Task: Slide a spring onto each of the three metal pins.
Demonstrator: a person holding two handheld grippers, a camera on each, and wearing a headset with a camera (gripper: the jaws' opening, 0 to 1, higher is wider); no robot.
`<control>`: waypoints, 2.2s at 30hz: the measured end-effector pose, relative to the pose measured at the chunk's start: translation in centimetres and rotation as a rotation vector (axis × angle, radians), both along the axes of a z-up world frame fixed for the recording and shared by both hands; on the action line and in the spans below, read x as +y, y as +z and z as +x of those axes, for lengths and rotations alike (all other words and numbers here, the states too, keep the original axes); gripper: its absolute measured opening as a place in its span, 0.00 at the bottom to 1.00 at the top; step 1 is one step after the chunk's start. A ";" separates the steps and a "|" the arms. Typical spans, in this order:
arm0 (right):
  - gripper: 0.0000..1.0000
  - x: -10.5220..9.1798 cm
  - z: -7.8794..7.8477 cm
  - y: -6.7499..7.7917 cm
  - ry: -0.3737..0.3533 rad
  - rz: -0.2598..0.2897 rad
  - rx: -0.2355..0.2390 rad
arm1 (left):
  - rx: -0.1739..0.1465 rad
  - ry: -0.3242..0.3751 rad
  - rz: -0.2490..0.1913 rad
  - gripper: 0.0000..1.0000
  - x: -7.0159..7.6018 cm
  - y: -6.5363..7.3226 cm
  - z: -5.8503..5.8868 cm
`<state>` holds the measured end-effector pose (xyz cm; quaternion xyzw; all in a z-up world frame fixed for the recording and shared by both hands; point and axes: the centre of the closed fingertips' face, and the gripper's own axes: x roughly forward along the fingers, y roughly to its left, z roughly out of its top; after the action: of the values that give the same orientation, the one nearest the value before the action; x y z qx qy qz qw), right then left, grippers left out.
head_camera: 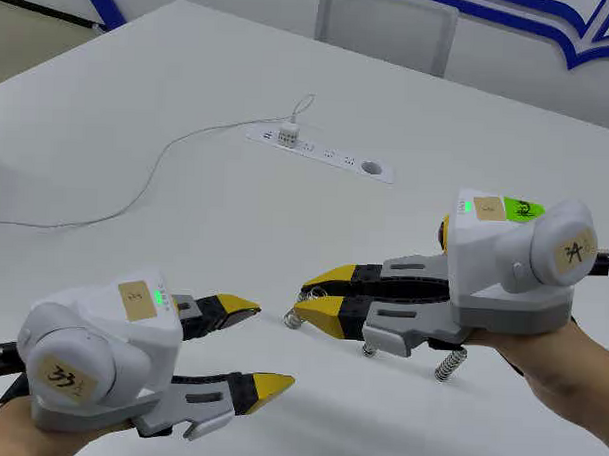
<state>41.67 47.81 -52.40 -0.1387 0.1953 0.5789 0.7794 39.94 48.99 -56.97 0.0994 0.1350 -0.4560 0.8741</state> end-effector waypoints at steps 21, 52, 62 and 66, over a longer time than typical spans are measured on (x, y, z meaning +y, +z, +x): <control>0.11 -1.5 5.7 -1.0 -0.153 -0.053 -0.020 | 0.048 0.109 -0.076 0.48 2.4 0.2 1.3; 0.11 -1.5 8.3 -6.4 -0.248 -0.157 0.111 | 0.101 0.156 -0.107 0.90 2.5 -0.6 1.9; 0.11 -1.4 8.4 -7.8 -0.254 -0.180 0.143 | 0.113 0.165 -0.106 0.94 2.6 -0.9 1.9; 0.11 -1.3 8.3 -8.3 -0.252 -0.194 0.147 | 0.118 0.168 -0.111 0.94 2.7 -0.9 1.9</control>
<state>49.94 46.55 -60.68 -0.1453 0.3225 0.4635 0.8124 41.85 51.69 -57.87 0.0124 0.1687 -0.3930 0.9039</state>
